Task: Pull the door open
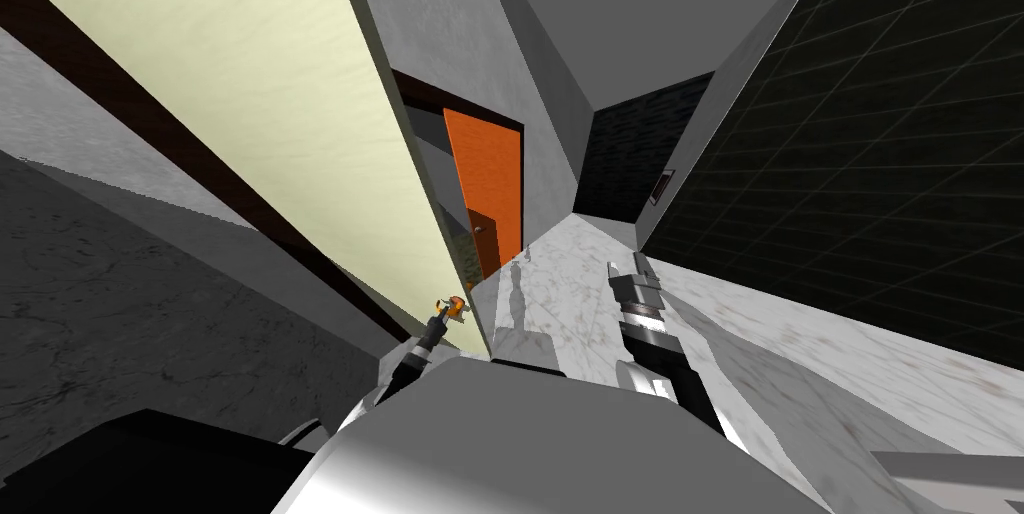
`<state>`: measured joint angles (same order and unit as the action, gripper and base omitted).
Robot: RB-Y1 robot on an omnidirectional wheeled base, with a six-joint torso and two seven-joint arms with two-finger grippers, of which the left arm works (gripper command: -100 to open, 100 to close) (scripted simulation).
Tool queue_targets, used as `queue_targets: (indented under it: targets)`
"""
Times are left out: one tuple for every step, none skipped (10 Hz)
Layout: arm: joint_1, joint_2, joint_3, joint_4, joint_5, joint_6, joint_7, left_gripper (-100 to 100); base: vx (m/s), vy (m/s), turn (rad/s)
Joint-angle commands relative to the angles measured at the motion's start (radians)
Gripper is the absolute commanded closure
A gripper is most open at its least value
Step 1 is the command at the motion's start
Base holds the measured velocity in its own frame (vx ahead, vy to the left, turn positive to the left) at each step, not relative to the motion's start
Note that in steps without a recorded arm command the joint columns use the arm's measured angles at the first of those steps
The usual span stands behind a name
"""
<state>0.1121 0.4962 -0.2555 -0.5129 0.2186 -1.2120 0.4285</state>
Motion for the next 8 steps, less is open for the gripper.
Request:
queue_targets:
  targets:
    - [0.033,0.003,-0.014,-0.016,-0.005,-0.027,0.0,100,0.013,-0.011,-0.017]
    - [0.041,0.006,-0.02,-0.01,-0.007,-0.046,0.002,100,0.006,-0.003,-0.018]
    - [0.041,0.006,-0.02,-0.01,-0.007,-0.046,0.002,100,0.0,0.0,0.0]
    - [0.041,0.006,-0.02,-0.01,-0.007,-0.046,0.002,100,0.0,0.0,0.0]
    - [0.059,0.013,-0.032,0.002,-0.011,-0.085,0.006,100,-0.003,-0.003,-0.04]
    - [0.069,0.016,-0.038,0.008,-0.013,-0.105,0.008,100,-0.004,-0.001,-0.039]
    - [0.078,0.019,-0.044,0.015,-0.015,-0.125,0.01,100,-0.004,0.01,-0.003]
    - [0.087,0.023,-0.051,0.021,-0.017,-0.146,0.013,100,-0.014,0.011,-0.025]
